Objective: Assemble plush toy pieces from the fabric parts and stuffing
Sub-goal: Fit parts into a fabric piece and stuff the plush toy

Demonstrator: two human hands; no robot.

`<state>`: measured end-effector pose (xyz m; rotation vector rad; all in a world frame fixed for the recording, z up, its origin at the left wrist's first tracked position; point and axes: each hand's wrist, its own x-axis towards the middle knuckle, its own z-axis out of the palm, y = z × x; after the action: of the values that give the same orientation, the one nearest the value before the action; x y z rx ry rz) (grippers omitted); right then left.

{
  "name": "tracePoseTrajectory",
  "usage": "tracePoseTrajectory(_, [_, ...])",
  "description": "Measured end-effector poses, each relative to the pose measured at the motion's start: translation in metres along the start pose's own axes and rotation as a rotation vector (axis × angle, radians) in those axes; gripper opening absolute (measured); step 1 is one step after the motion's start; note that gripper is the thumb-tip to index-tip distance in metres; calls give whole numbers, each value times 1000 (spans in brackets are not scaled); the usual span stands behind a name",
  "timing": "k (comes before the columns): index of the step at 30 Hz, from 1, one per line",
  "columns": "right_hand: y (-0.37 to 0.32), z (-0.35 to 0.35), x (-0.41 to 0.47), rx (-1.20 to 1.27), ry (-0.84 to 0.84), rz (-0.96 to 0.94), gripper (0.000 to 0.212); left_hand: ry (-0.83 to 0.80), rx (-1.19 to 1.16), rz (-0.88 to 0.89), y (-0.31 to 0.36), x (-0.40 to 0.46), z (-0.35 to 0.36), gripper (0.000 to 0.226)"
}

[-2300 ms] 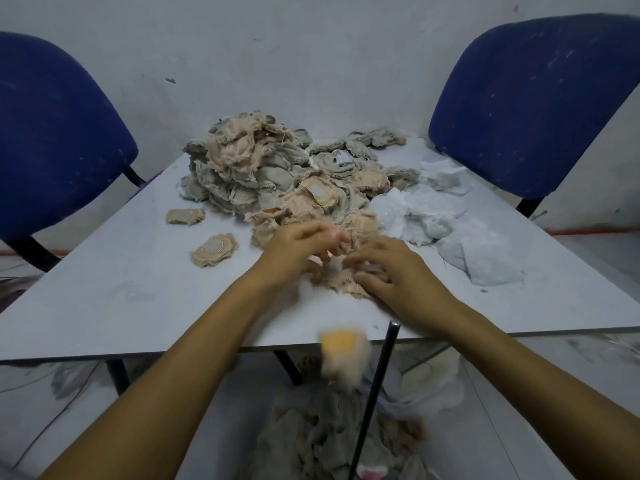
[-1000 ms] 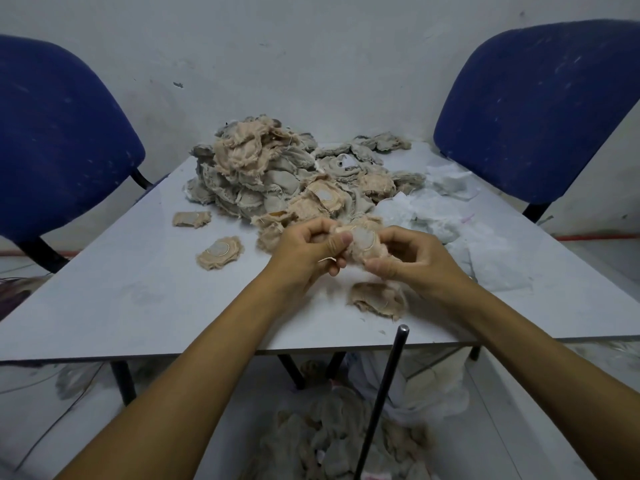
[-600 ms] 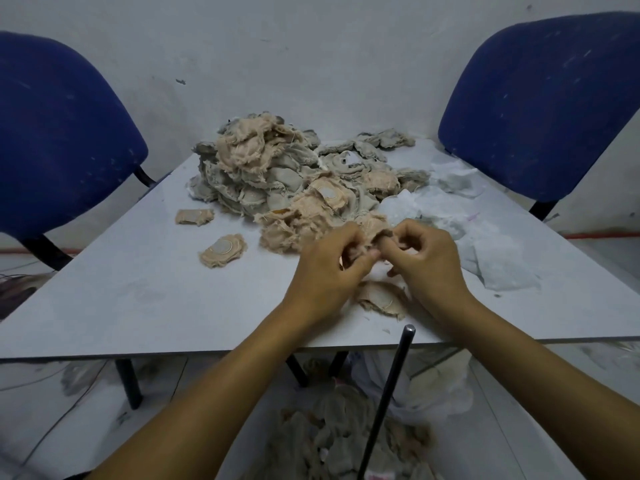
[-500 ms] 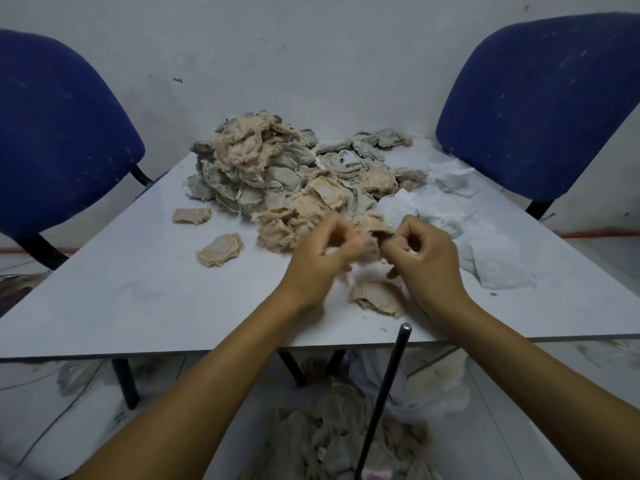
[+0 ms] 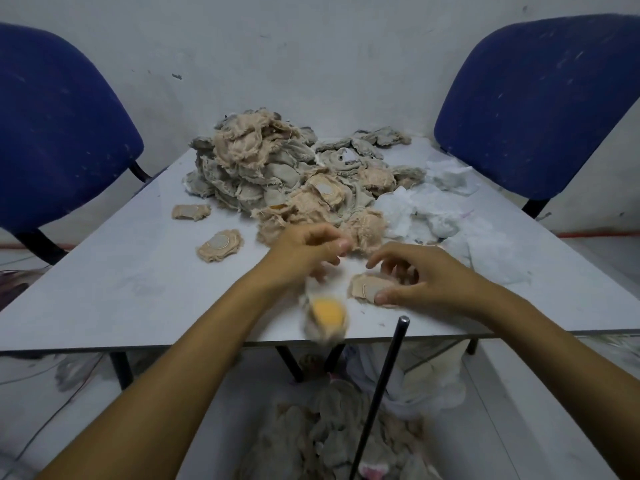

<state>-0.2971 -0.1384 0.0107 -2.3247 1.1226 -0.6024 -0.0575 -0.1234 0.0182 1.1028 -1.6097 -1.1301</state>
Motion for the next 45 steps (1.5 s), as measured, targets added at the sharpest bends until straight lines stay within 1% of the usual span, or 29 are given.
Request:
tracePoseTrajectory(1, [1,3,0,9,24,13,36,1,103,43,-2,-1,2,8])
tracePoseTrajectory(2, [1,7,1,45,71,23,33,-48,169,91,-4,-1,6,12])
tracePoseTrajectory(4, [-1,13,3,202,147,46,30,-174,271,152,-8,-3,13,26])
tracePoseTrajectory(5, [-2,14,5,312,161,62,29,-192,303,172,-8,-3,15,33])
tracePoseTrajectory(7, [-3,11,6,514,158,98,27,-133,318,228,-9,-2,16,36])
tracePoseTrajectory(8, [-5,10,7,557,146,108,25,-88,321,265,-8,-1,17,34])
tracePoseTrajectory(9, [-7,9,7,549,132,101,21,-48,317,296,-8,-1,17,34])
tracePoseTrajectory(11, [-10,10,7,447,134,39,19,16,265,307,-8,1,17,34])
tracePoseTrajectory(13, [-12,11,5,388,171,-13,24,71,210,253,-8,3,16,28])
tracePoseTrajectory(16, [-12,10,2,372,189,-84,33,126,237,210,-11,6,16,19])
tracePoseTrajectory(18, [-12,13,2,335,230,-116,31,103,144,172,-12,5,17,17])
tracePoseTrajectory(20, [-14,19,4,369,294,-99,24,52,81,157,-12,4,16,19])
tracePoseTrajectory(22, [-14,22,5,464,353,-37,19,6,117,188,-11,3,15,19])
tracePoseTrajectory(24, [-13,22,6,546,386,11,12,-24,179,216,-10,2,14,13])
tracePoseTrajectory(27, [-14,23,9,651,405,59,5,-54,183,190,-8,-1,14,9])
tracePoseTrajectory(31, [-17,26,13,811,374,174,5,-129,187,29,-4,-1,14,16])
tracePoseTrajectory(33, [-15,24,13,845,289,179,15,-156,202,-2,-2,0,13,19])
tracePoseTrajectory(34, [-14,22,12,851,218,165,21,-155,176,-7,-1,0,14,19])
tracePoseTrajectory(35, [-12,18,11,853,127,145,26,-141,107,-15,0,0,14,17])
tracePoseTrajectory(37, [-10,12,9,828,-67,106,29,-75,-119,-45,1,-1,18,17])
tracePoseTrajectory(38, [-10,10,8,807,-129,95,27,-35,-213,-60,1,-1,19,18])
tracePoseTrajectory(39, [-11,10,9,793,-152,93,25,4,-257,-69,0,0,21,20])
tracePoseTrajectory(41, [-12,12,11,801,-102,102,26,57,-214,-60,-2,0,23,25])
tracePoseTrajectory(45, [-14,19,15,897,112,160,26,137,-44,31,-3,-3,28,31])
